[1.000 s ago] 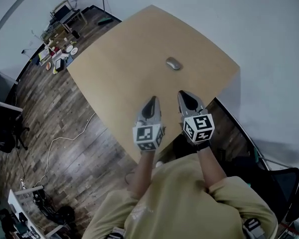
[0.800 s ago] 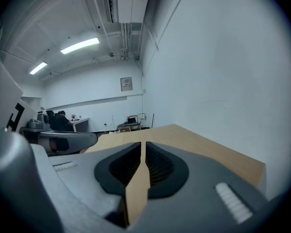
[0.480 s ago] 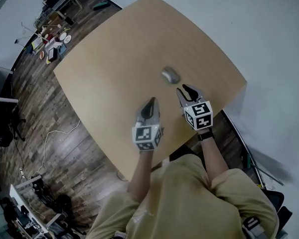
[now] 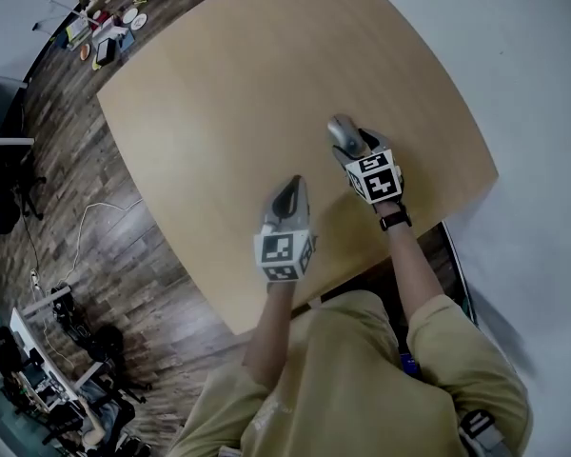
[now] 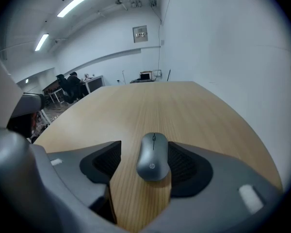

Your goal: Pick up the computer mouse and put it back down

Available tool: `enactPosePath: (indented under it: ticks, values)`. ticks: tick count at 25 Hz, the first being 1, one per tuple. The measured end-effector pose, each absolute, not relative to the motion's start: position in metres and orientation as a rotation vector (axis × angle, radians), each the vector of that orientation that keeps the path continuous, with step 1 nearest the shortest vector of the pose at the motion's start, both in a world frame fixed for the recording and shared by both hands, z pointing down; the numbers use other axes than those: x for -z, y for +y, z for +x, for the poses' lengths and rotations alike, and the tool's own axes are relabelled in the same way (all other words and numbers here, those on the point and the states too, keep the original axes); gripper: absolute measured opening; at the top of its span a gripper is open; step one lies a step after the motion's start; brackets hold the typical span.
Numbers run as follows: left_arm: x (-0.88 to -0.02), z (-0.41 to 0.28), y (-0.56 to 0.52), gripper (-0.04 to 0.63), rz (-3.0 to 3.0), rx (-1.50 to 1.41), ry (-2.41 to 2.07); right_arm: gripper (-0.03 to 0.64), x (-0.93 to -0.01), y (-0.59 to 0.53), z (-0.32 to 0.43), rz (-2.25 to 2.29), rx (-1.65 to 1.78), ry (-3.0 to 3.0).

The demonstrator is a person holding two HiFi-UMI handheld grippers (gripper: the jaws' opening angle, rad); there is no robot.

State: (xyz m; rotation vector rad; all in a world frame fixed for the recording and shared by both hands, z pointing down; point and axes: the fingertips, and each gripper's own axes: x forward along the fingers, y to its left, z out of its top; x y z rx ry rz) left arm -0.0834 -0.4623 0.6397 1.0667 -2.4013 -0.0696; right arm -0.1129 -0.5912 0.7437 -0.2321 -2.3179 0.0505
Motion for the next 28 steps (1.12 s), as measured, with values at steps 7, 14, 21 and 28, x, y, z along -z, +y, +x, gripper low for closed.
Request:
enactPosePath:
  ticks: [7,14,21,28]
  values:
    - [-0.666,-0.075,-0.451,0.002,1.016,0.057,-2.376,0.308,-0.796,-0.599,-0.136,-0.184,-0.062,-2.248]
    - [-0.675,-0.076,-0.418,0.002,0.975,0.055,-2.392,0.299,-0.823,-0.595,-0.138,-0.116,-0.053,-2.206]
    - [-0.658,-0.085,-0.389,0.002,0.969,0.09,-2.435,0.296,-0.791,-0.566,-0.129,-0.117,-0.123,-2.278]
    - [-0.62,-0.07,-0.361,0.002,0.979,0.098,-2.511,0.296,-0.697,-0.514,-0.087,-0.121,-0.225,-2.493]
